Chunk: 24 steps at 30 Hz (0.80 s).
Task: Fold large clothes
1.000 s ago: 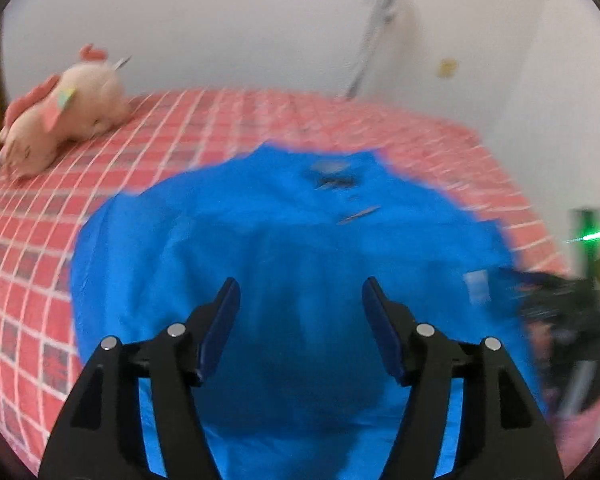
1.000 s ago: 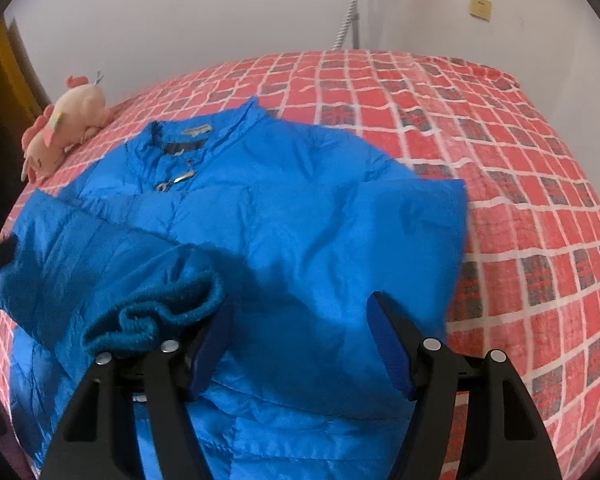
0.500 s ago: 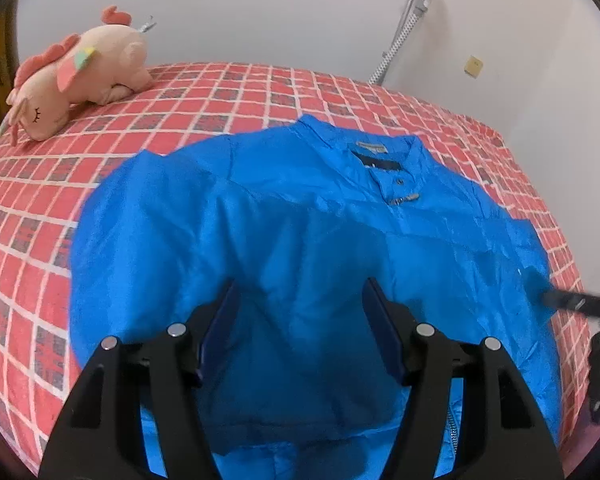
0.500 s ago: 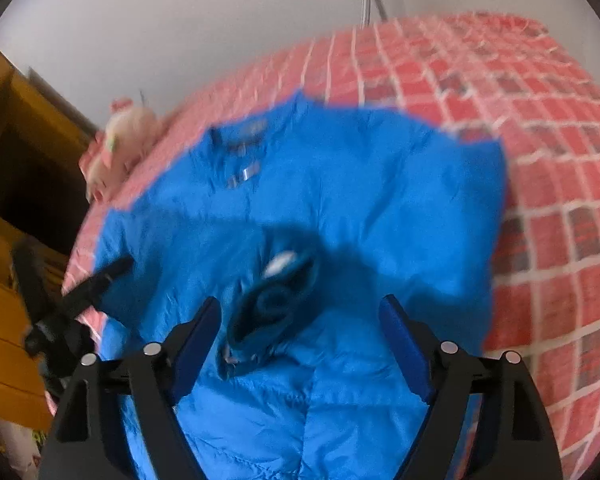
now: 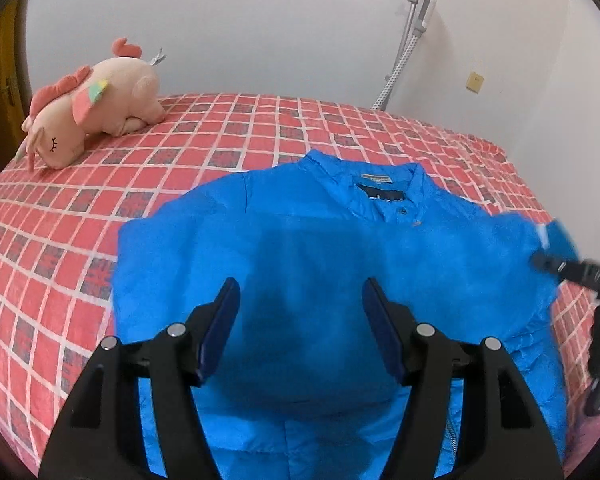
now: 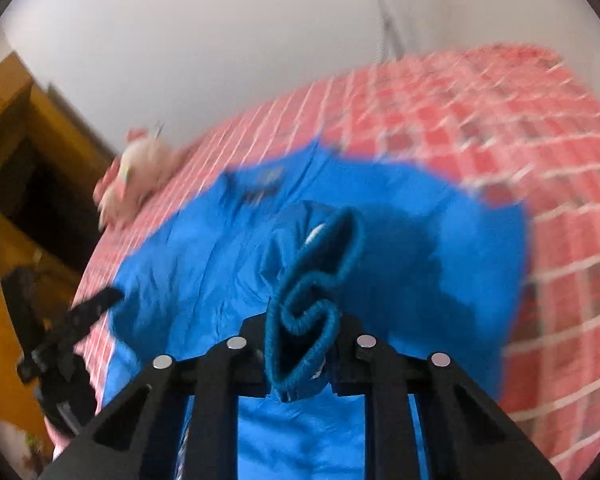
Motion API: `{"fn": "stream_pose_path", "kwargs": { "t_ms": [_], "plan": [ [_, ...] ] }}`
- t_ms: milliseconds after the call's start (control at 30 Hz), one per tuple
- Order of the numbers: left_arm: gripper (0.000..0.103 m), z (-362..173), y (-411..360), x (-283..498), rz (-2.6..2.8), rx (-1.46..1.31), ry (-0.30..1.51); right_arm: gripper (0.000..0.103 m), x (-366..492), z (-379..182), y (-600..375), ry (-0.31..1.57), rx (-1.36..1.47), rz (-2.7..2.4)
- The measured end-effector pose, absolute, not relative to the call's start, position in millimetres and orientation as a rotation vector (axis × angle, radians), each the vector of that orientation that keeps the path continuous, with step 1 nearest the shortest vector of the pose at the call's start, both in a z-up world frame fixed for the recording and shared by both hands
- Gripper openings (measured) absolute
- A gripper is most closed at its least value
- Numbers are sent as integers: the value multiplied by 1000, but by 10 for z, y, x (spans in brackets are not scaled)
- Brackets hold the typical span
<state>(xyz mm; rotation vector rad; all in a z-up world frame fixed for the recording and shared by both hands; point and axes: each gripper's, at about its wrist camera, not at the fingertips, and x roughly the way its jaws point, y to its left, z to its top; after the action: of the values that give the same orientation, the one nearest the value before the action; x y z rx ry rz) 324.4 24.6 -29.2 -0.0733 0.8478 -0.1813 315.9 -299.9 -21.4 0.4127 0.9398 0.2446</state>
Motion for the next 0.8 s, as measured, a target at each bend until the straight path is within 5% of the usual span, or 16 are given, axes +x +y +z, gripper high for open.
{"fn": "stream_pose_path", "kwargs": {
  "t_ms": [467,633,800],
  "plan": [
    [63,-736,236,3472,-140,7,925,22,3273,-715,-3178,1034,408,173],
    [63,-662,232,3397,-115,1,908,36,3149,-446,-3231,981,382,126],
    [63,-457,84,3208,-145,-37,880,40,2882,-22,-3138,886,302,70]
  ]
}}
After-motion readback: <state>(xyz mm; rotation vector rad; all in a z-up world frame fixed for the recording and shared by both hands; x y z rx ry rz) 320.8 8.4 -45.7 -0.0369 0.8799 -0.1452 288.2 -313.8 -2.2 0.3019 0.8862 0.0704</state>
